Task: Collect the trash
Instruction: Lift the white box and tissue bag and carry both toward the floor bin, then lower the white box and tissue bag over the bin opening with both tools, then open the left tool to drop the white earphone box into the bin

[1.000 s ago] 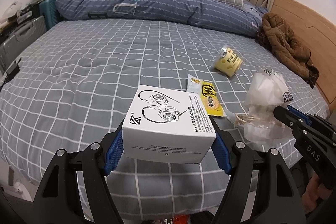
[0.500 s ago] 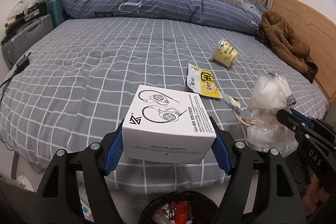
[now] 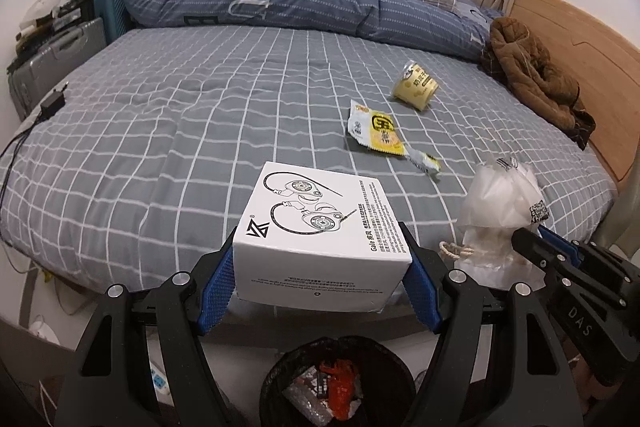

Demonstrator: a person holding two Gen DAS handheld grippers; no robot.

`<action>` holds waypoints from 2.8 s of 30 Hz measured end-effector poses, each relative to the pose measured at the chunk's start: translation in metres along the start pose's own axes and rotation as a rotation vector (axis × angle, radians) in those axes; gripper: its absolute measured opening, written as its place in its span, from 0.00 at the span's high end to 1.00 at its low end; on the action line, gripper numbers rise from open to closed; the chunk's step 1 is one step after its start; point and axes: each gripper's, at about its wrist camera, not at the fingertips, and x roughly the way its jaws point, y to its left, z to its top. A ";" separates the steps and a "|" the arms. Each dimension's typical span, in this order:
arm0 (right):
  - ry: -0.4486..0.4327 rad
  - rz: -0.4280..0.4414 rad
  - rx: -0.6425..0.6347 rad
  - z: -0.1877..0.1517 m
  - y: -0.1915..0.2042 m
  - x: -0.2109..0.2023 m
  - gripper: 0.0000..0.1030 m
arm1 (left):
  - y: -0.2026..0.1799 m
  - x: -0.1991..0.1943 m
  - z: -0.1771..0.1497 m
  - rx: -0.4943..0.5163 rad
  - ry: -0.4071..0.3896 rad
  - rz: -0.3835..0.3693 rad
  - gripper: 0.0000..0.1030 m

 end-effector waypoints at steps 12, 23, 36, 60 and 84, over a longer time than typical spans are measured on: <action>0.037 0.013 0.016 -0.036 0.006 -0.025 0.84 | -0.006 -0.028 -0.045 0.012 0.059 -0.017 0.31; 0.128 0.006 0.035 -0.068 0.007 -0.027 0.84 | -0.004 -0.036 -0.077 -0.002 0.132 -0.014 0.31; 0.242 -0.012 0.056 -0.107 -0.003 -0.017 0.84 | -0.003 -0.024 -0.114 0.003 0.224 -0.012 0.31; 0.452 -0.074 0.086 -0.150 -0.022 0.074 0.84 | -0.018 0.099 -0.165 0.057 0.463 -0.003 0.31; 0.461 -0.154 0.156 -0.169 -0.057 0.082 0.84 | -0.062 0.153 -0.192 0.172 0.529 -0.034 0.23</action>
